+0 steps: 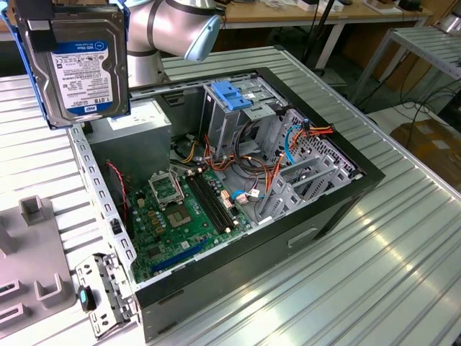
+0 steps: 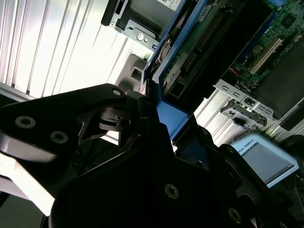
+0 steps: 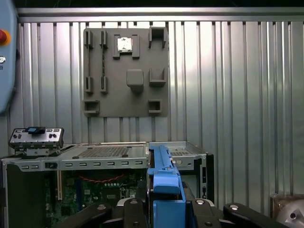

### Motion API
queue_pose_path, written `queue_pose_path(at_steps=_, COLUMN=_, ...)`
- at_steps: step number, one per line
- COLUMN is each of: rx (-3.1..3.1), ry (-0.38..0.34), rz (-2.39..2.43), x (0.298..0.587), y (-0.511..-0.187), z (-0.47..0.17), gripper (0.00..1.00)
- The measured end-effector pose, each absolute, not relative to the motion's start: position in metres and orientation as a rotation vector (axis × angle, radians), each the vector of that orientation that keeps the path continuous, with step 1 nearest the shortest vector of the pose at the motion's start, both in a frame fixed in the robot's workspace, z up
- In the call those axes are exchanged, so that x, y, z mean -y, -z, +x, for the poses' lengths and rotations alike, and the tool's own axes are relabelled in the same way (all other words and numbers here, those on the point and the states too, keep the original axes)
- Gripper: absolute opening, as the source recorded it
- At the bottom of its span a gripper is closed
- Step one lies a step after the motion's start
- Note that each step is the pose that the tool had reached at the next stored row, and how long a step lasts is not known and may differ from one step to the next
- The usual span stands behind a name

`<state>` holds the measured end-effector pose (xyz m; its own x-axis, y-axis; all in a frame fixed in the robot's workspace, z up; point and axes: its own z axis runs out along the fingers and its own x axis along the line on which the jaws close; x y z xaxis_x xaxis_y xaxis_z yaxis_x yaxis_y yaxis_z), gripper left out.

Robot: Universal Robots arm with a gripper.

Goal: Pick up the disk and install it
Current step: 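Pick up the disk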

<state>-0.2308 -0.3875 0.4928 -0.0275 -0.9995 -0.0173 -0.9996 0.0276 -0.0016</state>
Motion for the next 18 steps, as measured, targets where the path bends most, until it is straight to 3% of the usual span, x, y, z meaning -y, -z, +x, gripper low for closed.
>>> queue_pose_path(at_steps=18, rx=-2.242, ry=-0.017, rz=-2.181, x=0.388, y=-0.493, z=-0.206, gripper=0.37)
